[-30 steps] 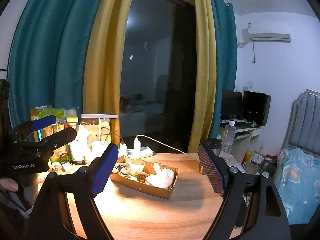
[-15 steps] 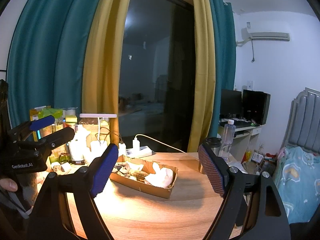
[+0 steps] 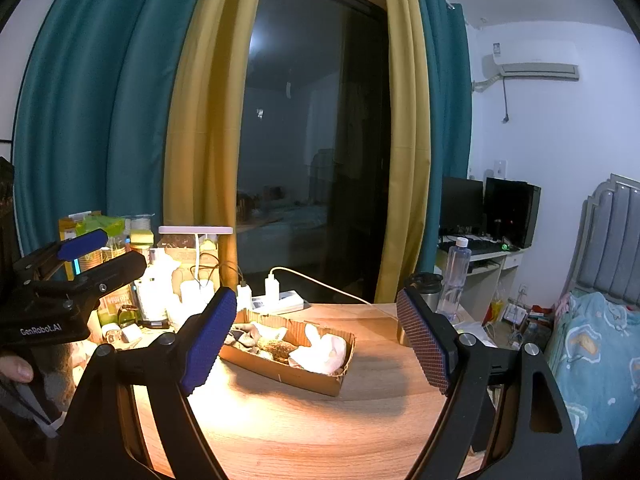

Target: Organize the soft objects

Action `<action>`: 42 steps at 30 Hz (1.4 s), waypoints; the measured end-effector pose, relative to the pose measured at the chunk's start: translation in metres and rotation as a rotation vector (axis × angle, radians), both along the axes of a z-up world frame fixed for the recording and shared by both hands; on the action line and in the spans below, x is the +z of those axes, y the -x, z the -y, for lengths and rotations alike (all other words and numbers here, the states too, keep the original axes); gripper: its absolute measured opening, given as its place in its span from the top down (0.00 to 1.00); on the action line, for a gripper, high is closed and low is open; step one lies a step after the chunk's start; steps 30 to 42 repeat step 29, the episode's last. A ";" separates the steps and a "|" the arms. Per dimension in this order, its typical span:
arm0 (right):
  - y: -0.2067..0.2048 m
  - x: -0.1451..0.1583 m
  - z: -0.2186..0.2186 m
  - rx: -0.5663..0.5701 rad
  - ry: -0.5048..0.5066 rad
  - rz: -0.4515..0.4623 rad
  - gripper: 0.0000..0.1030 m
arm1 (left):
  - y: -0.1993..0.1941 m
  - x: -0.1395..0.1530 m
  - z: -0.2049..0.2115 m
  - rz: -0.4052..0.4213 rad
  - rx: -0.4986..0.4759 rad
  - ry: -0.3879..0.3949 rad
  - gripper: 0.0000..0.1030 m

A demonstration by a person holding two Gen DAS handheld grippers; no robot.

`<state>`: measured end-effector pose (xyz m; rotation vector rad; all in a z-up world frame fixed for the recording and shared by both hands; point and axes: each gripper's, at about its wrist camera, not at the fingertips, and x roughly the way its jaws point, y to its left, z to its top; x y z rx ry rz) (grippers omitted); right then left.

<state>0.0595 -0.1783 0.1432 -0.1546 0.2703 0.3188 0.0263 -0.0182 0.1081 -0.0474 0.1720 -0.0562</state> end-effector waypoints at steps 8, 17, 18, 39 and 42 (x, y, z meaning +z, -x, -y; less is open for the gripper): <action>0.000 0.000 0.000 -0.001 -0.002 -0.002 0.18 | 0.000 0.002 0.006 0.010 -0.005 -0.007 0.02; -0.001 0.001 0.001 0.000 -0.001 -0.003 0.18 | 0.000 0.002 0.007 0.010 -0.005 -0.007 0.02; -0.001 0.001 0.001 0.000 -0.001 -0.003 0.18 | -0.001 0.002 0.007 0.010 -0.006 -0.007 0.02; -0.001 -0.001 0.002 0.000 -0.002 -0.009 0.18 | -0.001 0.001 0.008 0.006 -0.009 -0.002 0.02; -0.001 -0.001 0.002 0.000 -0.002 -0.009 0.18 | -0.001 0.001 0.008 0.006 -0.009 -0.002 0.02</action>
